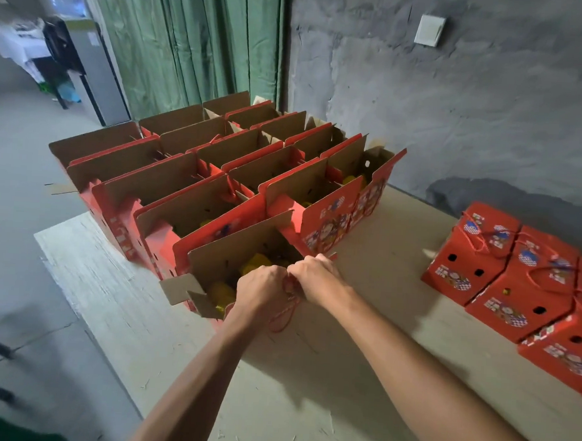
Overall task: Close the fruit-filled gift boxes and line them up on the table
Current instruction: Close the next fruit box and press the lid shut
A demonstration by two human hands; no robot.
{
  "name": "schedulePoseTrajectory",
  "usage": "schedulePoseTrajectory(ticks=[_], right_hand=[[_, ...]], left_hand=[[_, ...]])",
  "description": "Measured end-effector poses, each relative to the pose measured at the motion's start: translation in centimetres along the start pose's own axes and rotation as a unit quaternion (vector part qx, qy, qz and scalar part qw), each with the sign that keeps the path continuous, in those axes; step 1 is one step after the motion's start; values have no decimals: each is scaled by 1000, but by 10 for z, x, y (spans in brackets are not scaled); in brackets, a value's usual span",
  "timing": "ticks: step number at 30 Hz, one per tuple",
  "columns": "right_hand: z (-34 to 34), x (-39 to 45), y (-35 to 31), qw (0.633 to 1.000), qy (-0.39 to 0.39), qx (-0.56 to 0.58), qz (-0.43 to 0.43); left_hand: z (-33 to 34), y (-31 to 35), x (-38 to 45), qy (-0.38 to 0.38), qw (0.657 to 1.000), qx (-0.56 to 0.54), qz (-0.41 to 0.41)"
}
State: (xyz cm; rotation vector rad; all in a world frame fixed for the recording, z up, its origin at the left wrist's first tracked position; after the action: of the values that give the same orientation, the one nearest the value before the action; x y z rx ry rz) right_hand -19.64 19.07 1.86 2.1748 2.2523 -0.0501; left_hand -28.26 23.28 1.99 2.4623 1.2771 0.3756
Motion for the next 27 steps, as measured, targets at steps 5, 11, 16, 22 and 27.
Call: schedulePoseTrajectory(ticks=[5, 11, 16, 22, 27], right_hand=[[-2, -52, -2, 998, 8, 44, 34], [1, -122, 2, 995, 17, 48, 84], [7, -182, 15, 989, -3, 54, 136], [3, -269, 28, 974, 9, 109, 198], [11, -349, 33, 946, -7, 188, 263]], left_hand=[[4, 11, -36, -39, 998, 12, 40], [12, 53, -85, -63, 989, -24, 132], [27, 94, -122, -44, 977, -19, 208], [50, 149, -163, -62, 948, -15, 311], [72, 199, -204, -117, 911, -15, 396]])
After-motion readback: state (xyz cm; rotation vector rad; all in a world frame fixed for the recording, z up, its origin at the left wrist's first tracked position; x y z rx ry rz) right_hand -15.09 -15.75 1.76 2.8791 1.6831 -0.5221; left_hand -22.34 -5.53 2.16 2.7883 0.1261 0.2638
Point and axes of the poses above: each hand's wrist, its own x-axis towards the middle knuckle, its own z-axis out of the palm, y = z × x, the point moved 9 cm from there along x, towards the middle knuckle, and after that the axes turned 13 degrees about -z, right-handed, at the moved point
